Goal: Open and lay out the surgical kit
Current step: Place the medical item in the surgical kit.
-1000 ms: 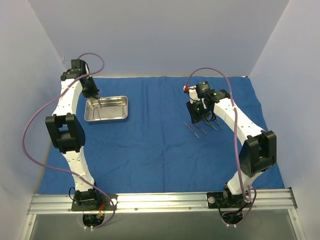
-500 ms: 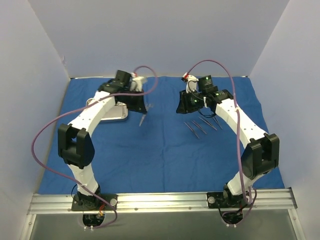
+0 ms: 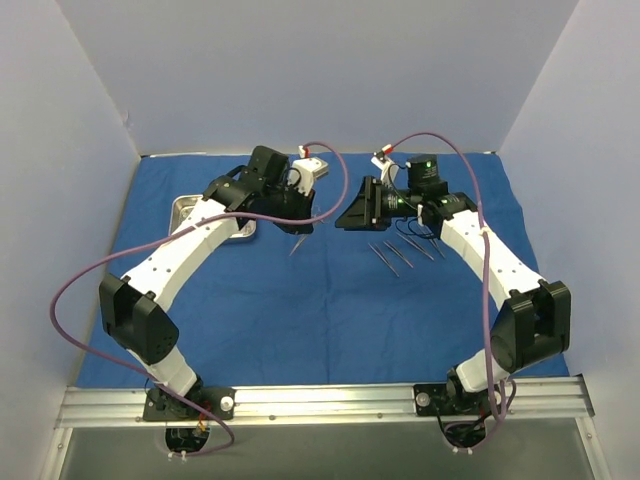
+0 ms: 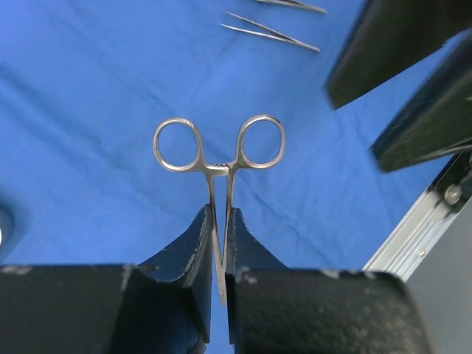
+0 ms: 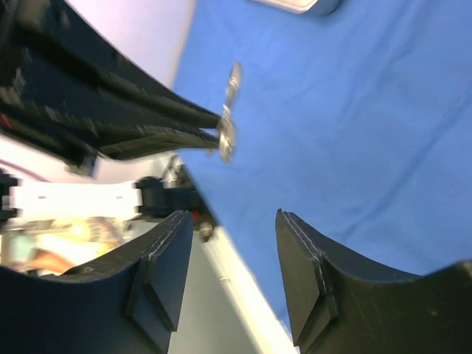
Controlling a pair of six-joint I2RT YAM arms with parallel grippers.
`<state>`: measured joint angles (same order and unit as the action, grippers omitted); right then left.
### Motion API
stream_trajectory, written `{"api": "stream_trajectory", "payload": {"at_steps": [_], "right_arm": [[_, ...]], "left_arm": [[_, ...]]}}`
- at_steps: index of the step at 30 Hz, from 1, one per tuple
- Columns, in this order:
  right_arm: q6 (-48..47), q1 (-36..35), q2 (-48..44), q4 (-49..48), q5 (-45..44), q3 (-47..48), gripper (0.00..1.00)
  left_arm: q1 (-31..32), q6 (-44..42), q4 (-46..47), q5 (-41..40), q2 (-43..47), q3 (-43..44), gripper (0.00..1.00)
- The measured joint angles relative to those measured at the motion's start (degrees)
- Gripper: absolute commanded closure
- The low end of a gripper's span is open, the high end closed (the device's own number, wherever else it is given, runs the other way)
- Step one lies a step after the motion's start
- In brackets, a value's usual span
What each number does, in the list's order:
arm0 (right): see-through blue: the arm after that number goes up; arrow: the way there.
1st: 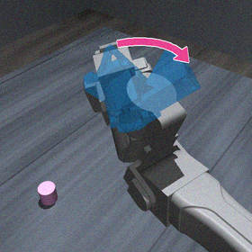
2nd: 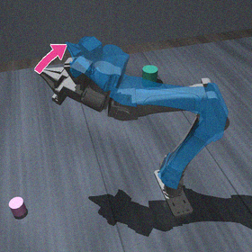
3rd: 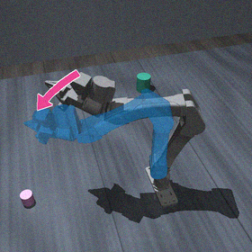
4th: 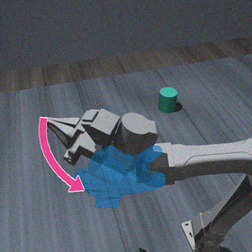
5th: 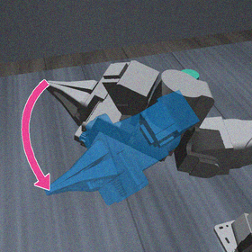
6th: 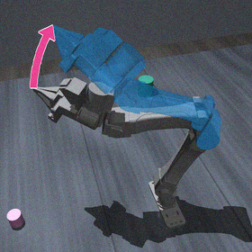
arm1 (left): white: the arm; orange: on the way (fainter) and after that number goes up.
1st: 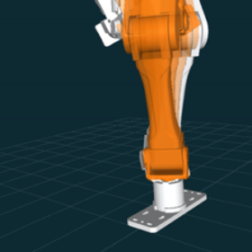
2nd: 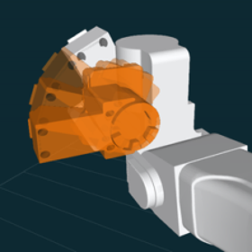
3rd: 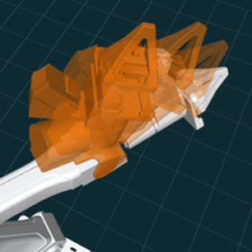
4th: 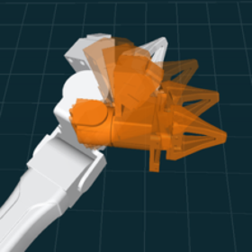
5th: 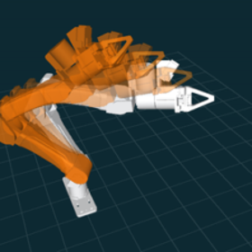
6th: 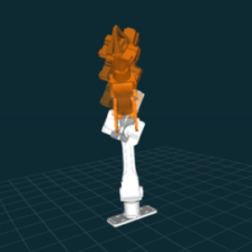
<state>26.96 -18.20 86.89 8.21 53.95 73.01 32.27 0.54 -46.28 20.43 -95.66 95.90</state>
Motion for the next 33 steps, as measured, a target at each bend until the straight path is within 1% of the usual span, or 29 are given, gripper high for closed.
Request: {"api": "stream_trajectory", "payload": {"at_steps": [6,10,22,30,31,33], "right_arm": [[4.9,0.2,0.0,-0.5,3.0,-0.2,0.5],[6.5,0.2,0.0,-0.9,3.6,-0.2,0.53],[7.3,0.0,0.4,-0.1,3.6,-0.2,0.62],[7.5,-1.9,3.2,-0.1,4.2,0.2,0.67],[7.6,-2.3,3.5,-0.2,4.3,0.3,0.67],[7.7,-3.0,4.2,-0.5,4.7,0.6,0.78]], "left_arm": [[3.5,-2.9,-0.4,-1.8,0.1,-1.1,0.98],[4.1,-4.4,-1.0,-2.3,0.4,-1.5,0.98],[6.2,-7.0,-1.9,-2.6,2.6,-1.7,0.98],[7.6,-7.4,-2.4,-2.2,3.8,-1.6,0.98],[7.9,-7.5,-2.7,-2.1,3.8,-1.6,0.98],[8.3,-7.8,-3.2,-1.8,3.8,-1.6,0.98]]}}
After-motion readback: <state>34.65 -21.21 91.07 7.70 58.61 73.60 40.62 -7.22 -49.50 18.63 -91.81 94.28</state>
